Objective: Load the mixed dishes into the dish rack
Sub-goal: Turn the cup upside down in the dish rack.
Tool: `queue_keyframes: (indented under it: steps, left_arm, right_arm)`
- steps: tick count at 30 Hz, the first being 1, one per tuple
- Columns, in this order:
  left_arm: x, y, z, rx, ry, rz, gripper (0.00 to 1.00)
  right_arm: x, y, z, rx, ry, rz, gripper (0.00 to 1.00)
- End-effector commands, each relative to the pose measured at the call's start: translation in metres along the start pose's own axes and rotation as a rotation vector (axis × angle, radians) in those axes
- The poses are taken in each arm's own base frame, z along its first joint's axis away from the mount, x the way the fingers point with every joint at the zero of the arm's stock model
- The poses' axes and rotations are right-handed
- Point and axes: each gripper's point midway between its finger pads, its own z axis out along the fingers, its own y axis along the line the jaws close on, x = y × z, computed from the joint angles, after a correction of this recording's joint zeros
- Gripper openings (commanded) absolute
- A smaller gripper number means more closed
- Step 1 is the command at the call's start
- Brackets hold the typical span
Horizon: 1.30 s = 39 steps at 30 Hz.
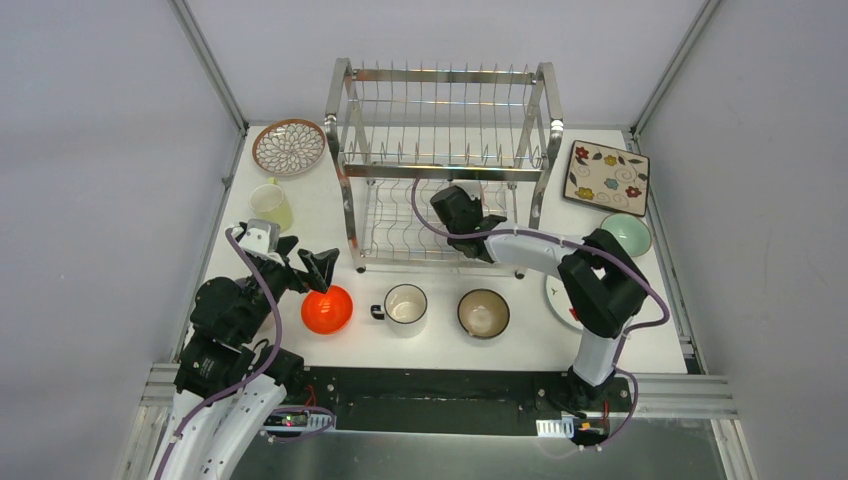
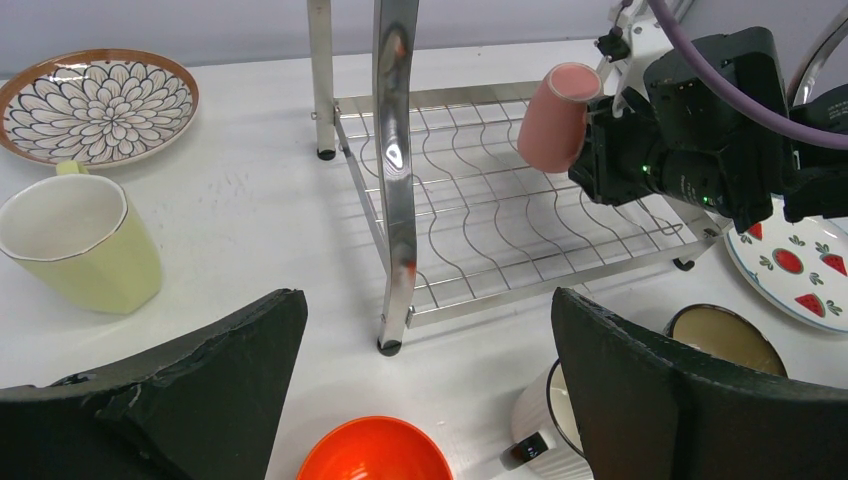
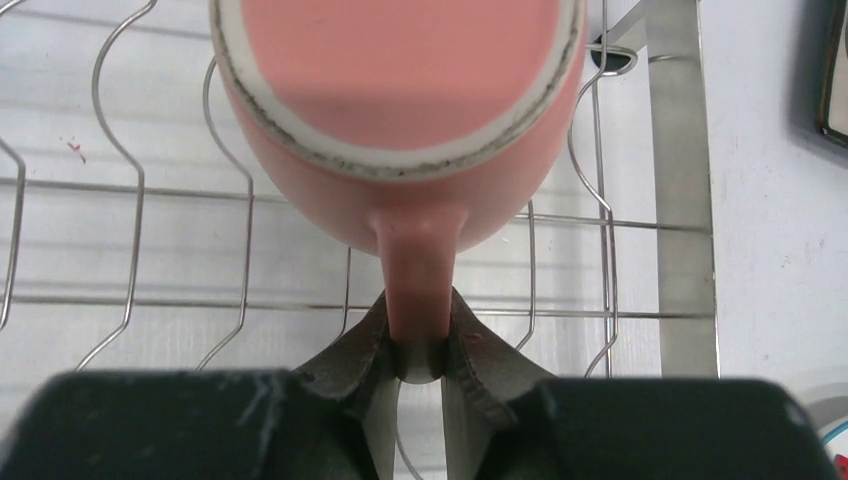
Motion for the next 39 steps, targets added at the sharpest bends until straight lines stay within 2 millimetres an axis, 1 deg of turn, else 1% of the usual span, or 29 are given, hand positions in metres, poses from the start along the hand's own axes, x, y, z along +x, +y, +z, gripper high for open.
queue_keyframes:
  steps: [1, 6, 11, 16, 24, 26, 29, 32, 35, 39]
  left_arm:
    - [-0.011, -0.002, -0.002, 0.008, -0.031, 0.003, 0.98]
    - [-0.01, -0.002, -0.002, 0.006, -0.029, 0.003, 0.98]
    - [-0.01, -0.001, -0.001, 0.002, -0.025, 0.002, 0.97]
    - [-0.01, -0.002, 0.0, 0.004, -0.023, 0.002, 0.97]
    - [-0.01, -0.001, -0.001, 0.002, -0.023, 0.001, 0.97]
    - [-0.01, -0.001, -0.001, 0.002, -0.024, 0.001, 0.97]
    - [-0.01, -0.001, 0.0, 0.002, -0.023, 0.002, 0.97]
    - [-0.009, -0.001, 0.0, 0.003, -0.02, 0.001, 0.97]
    - [-0.009, -0.002, 0.0, 0.003, -0.02, 0.0, 0.97]
    - [-0.009, -0.002, 0.0, 0.003, -0.019, -0.001, 0.97]
  right_arm:
    - [-0.039, -0.01, 0.011, 0.06, -0.093, 0.084, 0.13]
    - [-0.047, -0.019, 0.019, 0.093, -0.104, 0.118, 0.13]
    - [-0.049, -0.031, 0.028, 0.15, -0.11, 0.132, 0.14]
    - [-0.053, -0.04, 0.036, 0.165, -0.115, 0.166, 0.15]
    - [-0.056, -0.052, 0.039, 0.214, -0.127, 0.189, 0.14]
    - [-0.056, -0.052, 0.039, 0.214, -0.124, 0.198, 0.17]
    - [-0.053, -0.052, 0.04, 0.216, -0.117, 0.206, 0.28]
    - [-0.049, -0.053, 0.042, 0.211, -0.107, 0.209, 0.3]
    - [-0.045, -0.053, 0.043, 0.205, -0.098, 0.213, 0.34]
    - [-0.046, -0.055, 0.04, 0.205, -0.095, 0.209, 0.36]
